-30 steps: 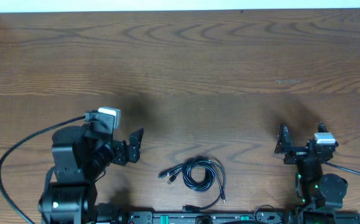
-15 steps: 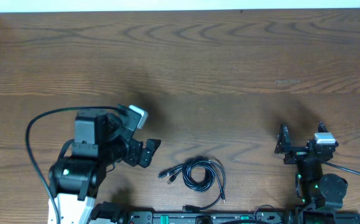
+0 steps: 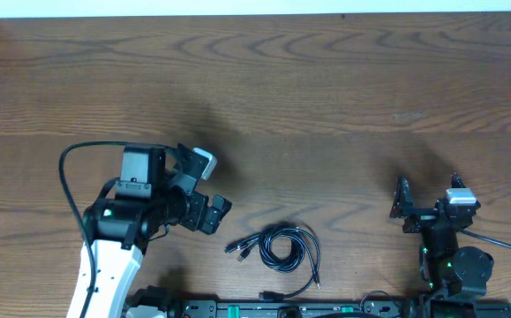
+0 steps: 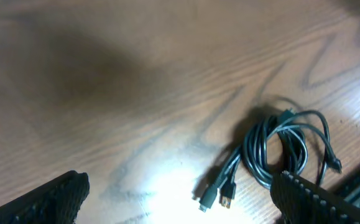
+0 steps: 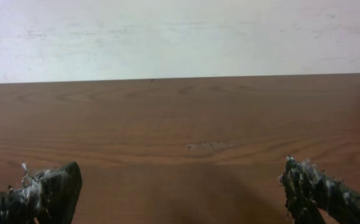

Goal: Untangle cables
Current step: 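Move the left gripper forward and down over the black cable coil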

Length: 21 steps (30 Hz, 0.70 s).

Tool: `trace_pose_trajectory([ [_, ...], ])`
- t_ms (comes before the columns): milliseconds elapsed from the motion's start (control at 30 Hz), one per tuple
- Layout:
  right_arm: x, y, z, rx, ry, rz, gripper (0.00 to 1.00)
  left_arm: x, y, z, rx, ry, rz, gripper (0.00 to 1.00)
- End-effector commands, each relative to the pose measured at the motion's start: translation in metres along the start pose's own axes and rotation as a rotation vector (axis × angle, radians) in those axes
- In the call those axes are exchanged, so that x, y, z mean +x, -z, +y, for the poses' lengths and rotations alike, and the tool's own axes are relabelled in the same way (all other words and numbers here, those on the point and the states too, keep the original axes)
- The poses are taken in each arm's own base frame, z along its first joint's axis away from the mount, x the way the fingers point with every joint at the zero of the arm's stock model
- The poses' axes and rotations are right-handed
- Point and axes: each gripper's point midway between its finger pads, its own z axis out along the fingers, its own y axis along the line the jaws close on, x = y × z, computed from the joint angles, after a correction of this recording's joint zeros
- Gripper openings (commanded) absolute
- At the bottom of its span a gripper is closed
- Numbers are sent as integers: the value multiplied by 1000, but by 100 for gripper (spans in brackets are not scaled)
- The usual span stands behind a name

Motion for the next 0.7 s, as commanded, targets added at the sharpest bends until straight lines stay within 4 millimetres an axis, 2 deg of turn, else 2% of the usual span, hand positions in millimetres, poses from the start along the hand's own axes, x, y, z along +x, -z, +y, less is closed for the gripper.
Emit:
trace_pose_trajectory([
  [0,1,0,0,2,12,3,99,-1,-6,-11,46,-55,36,98],
  [167,1,0,0,2,12,3,99,9,-24,-25,79,-141,129,98],
  [400,1,0,0,2,12,3,99,23,-44,-21,22,-198,249,98],
  [667,1,0,0,2,12,3,99,31,-54,-18,32,-180,305,98],
])
